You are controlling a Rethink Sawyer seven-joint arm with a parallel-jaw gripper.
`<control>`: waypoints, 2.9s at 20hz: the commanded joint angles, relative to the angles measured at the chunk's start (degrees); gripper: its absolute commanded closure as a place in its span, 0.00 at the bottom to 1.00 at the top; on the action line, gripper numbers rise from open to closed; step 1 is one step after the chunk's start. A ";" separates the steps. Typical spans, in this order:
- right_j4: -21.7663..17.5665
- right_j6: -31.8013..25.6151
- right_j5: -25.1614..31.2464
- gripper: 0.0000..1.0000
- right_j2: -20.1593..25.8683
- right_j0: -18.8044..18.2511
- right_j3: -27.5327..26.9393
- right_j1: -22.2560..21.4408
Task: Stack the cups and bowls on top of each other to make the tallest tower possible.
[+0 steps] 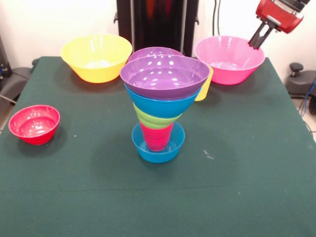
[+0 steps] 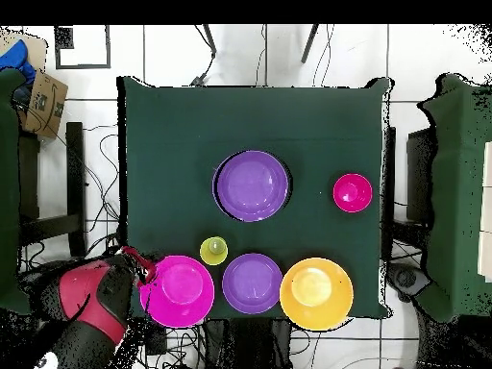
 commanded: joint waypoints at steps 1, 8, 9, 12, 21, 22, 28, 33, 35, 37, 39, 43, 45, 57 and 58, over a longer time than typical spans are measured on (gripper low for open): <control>-8.54 -10.73 9.58 1.00 9.25 -6.39 -4.14 -2.60; -8.19 -5.01 9.94 1.00 13.53 -7.65 -10.02 2.77; -8.23 -4.59 9.70 1.00 14.23 -7.89 -10.33 3.30; -8.39 -3.39 8.53 1.00 15.94 -7.99 -11.83 5.56; -9.00 -5.26 6.84 1.00 20.67 -9.73 -12.18 5.63; -8.91 -5.65 6.38 1.00 21.52 -10.34 -11.80 5.27; -10.38 -5.42 9.00 0.00 23.00 -10.82 -13.45 5.17; -11.72 -5.20 16.06 0.00 22.10 -9.64 -15.66 4.64; -13.41 -6.50 21.82 0.00 20.70 -9.09 -17.71 3.64; -14.29 -7.12 24.65 0.00 20.56 -9.45 -19.34 3.11; -13.45 -5.69 24.43 0.00 21.84 -10.09 -19.04 2.76; -13.70 -5.72 27.53 0.00 22.75 -10.55 -19.20 1.68; -14.06 -5.92 29.78 0.00 22.76 -10.60 -19.40 1.22; -16.56 0.00 20.85 0.00 23.61 -5.58 -17.29 5.95; -16.47 0.37 20.51 0.00 23.74 -5.26 -17.05 6.02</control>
